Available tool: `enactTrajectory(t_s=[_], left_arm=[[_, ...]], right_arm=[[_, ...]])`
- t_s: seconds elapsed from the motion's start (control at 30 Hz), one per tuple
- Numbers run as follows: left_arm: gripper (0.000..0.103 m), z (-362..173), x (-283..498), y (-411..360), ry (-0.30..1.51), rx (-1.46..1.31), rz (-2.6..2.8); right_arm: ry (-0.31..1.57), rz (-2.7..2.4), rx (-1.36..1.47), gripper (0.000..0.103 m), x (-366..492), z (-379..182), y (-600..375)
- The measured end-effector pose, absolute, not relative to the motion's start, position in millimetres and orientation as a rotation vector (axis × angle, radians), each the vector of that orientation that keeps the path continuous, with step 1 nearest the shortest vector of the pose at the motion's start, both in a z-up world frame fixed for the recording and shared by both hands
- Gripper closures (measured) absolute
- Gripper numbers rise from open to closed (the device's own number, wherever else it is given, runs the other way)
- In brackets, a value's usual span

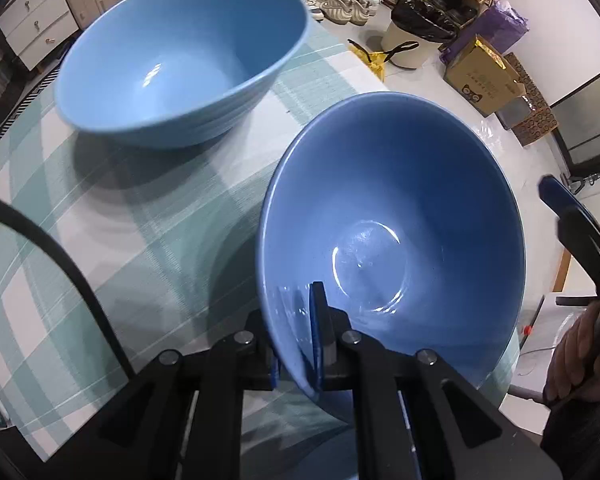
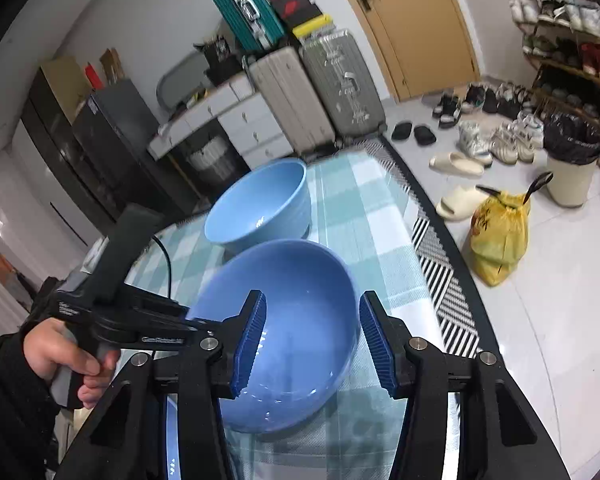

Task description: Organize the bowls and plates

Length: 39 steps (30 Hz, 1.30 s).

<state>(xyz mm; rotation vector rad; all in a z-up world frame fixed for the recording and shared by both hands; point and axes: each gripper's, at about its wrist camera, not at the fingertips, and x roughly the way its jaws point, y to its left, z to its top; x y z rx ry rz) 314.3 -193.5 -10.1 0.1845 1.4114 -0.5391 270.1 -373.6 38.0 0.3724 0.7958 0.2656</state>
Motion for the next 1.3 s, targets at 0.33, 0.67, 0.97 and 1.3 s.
enactTrajectory(t_s=[0.33,0.67,0.97,1.3], left_arm=[[0.093,-10,307,-155,1.405,0.149,-0.495],[0.092,-11,303,-147,1.399,0.11,-0.476],[0.092,-10,295,-142,1.363,0.105,-0.464],[0.088,-13,291,-141,1.364,0.097,-0.455]], right_arm=[[0.999,0.287,0.404,0.052,308,9,-347],[1.219,0.268,0.33,0.061,337,-21,-330],[1.236,0.257,0.206,0.067,340,-29,-317],[1.193,0.296,0.157,0.083,336,-31,-307]])
